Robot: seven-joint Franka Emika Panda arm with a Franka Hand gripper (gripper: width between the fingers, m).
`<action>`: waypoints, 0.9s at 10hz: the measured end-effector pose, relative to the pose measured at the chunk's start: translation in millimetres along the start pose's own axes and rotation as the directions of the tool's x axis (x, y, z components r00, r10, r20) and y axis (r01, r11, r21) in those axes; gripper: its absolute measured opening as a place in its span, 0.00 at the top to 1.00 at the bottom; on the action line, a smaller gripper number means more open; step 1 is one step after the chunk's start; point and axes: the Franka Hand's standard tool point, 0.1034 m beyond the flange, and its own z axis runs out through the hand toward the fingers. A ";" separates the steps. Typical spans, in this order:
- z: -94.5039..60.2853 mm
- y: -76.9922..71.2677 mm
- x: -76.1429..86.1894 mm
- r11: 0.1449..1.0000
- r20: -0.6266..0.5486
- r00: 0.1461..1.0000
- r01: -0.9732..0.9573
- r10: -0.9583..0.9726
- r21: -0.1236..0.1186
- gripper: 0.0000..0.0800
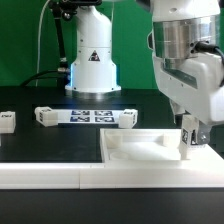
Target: Assemble one leg
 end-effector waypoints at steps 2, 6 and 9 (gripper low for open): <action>-2.7 -0.8 -2.0 0.974 0.007 0.974 0.227 -0.227 -0.012 0.19; -2.7 -2.2 -13.3 0.800 -0.005 0.800 0.599 -0.599 -0.030 0.19; -1.9 -1.3 -14.1 0.531 -0.008 0.532 0.845 -0.847 -0.061 0.19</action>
Offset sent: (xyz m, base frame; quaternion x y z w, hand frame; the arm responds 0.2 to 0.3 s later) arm 0.0061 0.0053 0.0059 -0.0319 0.0312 -0.2135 0.9759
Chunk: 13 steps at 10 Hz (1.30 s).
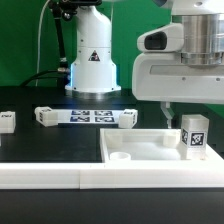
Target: Assemble one leg
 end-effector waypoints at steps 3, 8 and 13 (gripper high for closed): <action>-1.4 5.6 3.8 0.975 -0.002 0.975 0.224 -0.224 -0.006 0.19; -0.8 5.0 1.6 0.939 0.008 0.940 0.342 -0.342 -0.023 0.35; -0.5 5.6 1.6 0.966 0.008 0.966 0.259 -0.259 -0.021 0.64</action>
Offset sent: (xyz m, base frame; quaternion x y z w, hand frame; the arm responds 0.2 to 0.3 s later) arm 0.0019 -0.0039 0.0030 -0.0165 -0.0160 -0.1762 0.9841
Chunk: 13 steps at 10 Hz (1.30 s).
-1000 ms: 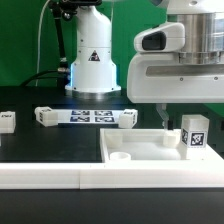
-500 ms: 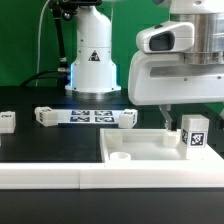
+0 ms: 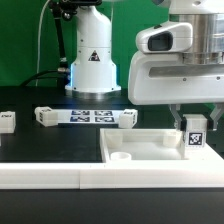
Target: Assemble one leg
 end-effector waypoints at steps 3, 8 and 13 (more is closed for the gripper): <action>0.1 1.8 1.1 0.941 -0.001 0.941 -0.338 0.338 0.018 0.64; 0.1 4.0 -0.4 0.652 0.008 0.653 -0.757 0.757 0.045 0.63; -0.9 4.0 -1.6 0.234 0.019 0.235 -0.971 0.972 0.049 0.63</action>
Offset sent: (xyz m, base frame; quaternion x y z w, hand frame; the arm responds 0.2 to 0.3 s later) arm -0.0031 0.0003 0.0000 0.0050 0.0048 0.2346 0.9721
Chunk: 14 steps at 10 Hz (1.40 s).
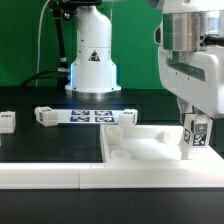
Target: Assemble one leg
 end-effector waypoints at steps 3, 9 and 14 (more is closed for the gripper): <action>-0.4 -0.3 1.4 0.990 0.015 0.990 -0.143 0.143 0.001 0.63; 1.7 0.8 0.5 0.996 0.013 0.996 -0.084 0.084 -0.002 0.23; 2.3 2.5 -1.4 0.954 0.017 0.954 0.298 -0.298 -0.006 0.19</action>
Offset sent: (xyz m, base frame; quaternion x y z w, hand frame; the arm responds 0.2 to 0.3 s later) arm 0.0000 0.0000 0.0000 0.0000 0.0000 0.1296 0.9916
